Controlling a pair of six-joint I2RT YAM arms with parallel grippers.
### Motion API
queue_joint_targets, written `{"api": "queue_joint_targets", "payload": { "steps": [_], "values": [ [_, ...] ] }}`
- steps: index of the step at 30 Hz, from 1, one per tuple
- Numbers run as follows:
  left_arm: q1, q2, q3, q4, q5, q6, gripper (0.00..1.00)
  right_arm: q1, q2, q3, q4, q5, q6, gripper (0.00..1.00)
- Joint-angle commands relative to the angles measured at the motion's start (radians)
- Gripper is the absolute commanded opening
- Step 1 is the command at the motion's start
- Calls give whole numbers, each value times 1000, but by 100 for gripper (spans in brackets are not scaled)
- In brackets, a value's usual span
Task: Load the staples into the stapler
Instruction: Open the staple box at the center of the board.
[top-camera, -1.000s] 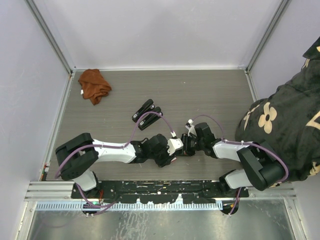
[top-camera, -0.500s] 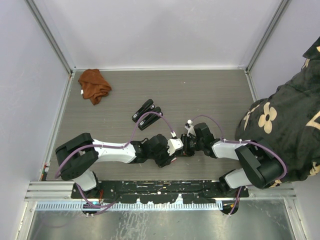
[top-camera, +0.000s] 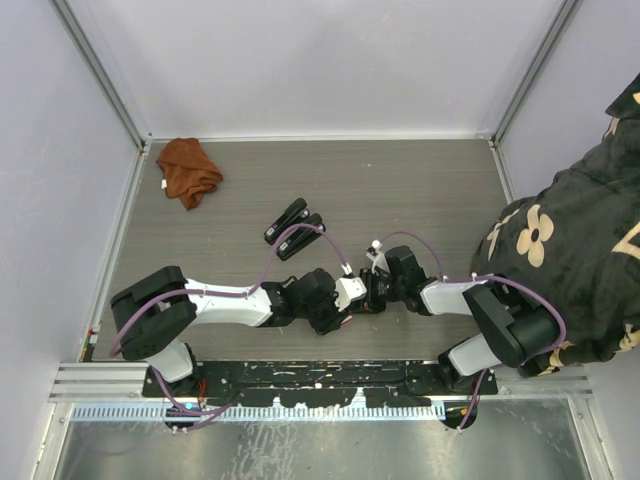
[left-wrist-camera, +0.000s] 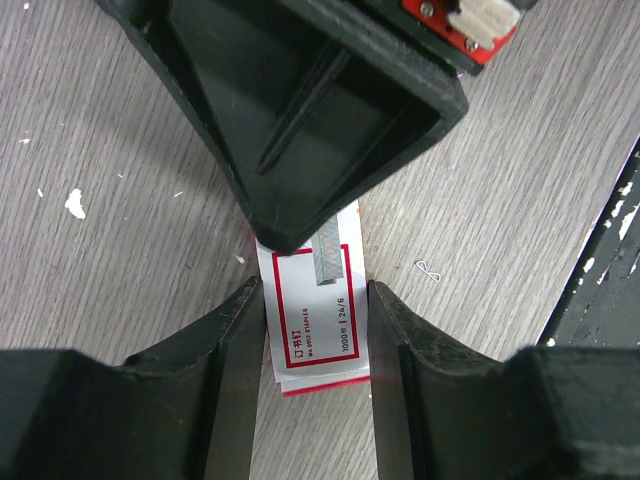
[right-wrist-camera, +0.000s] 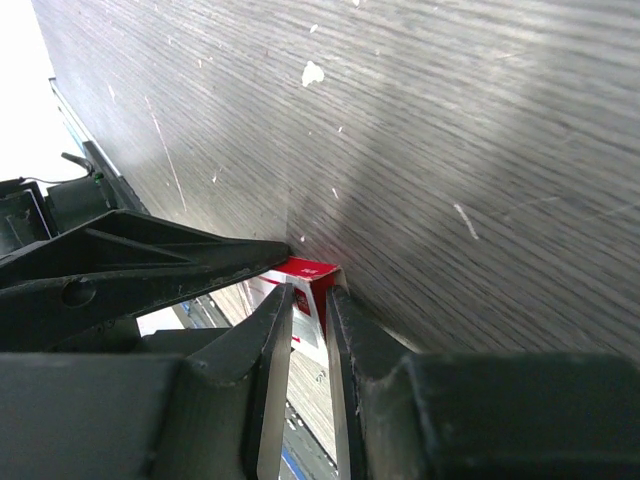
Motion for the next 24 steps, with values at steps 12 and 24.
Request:
{"api": "queue_joint_targets", "payload": {
  "steps": [12, 24],
  "values": [
    [-19, 28, 10, -5, -10, 24, 35, 51, 27, -6, 62, -17, 38, 26],
    [-22, 20, 9, -7, -18, 27, 34, 16, -166, 41, -222, 148, -93, 38]
  ]
}}
